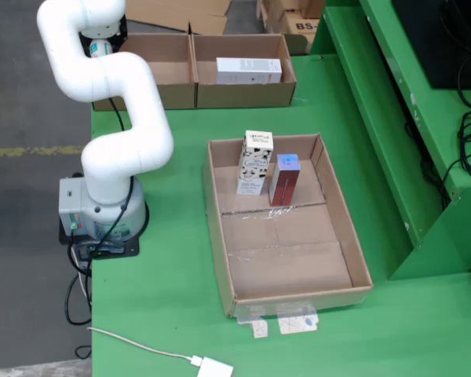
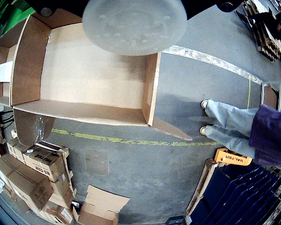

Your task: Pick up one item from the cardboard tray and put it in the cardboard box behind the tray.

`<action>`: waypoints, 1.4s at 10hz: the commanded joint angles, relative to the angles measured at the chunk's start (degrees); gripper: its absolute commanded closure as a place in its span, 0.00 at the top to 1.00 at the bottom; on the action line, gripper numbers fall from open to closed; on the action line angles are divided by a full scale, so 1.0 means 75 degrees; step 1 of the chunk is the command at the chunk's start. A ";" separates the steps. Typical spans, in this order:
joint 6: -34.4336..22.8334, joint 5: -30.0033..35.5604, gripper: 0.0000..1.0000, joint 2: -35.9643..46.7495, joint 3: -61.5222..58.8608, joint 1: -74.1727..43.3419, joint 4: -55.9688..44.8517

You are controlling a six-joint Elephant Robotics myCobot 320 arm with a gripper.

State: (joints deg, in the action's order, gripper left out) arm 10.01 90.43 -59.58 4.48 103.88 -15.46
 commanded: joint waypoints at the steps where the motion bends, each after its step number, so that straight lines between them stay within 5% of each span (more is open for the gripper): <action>1: -0.0504 0.0183 0.00 0.0001 -0.0597 -0.0493 -0.0656; 3: -0.0617 0.0178 0.00 -0.0121 -0.0597 -0.0639 0.0008; 7: -0.1034 -0.0701 0.00 -0.1105 -0.0597 -0.0969 0.3382; 8: -0.1252 -0.1503 0.00 -0.1435 -0.0597 -0.0926 0.4424; 9: -0.2089 -0.4089 0.00 -0.1999 -0.0597 -0.0587 0.5896; 10: -0.2401 -0.4728 0.00 -0.2084 -0.0597 -0.0579 0.5972; 14: -0.2568 -0.4749 0.00 -0.2267 -0.0597 -0.0833 0.5973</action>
State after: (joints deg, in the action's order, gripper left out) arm -9.84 59.32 -78.57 1.75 97.47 21.53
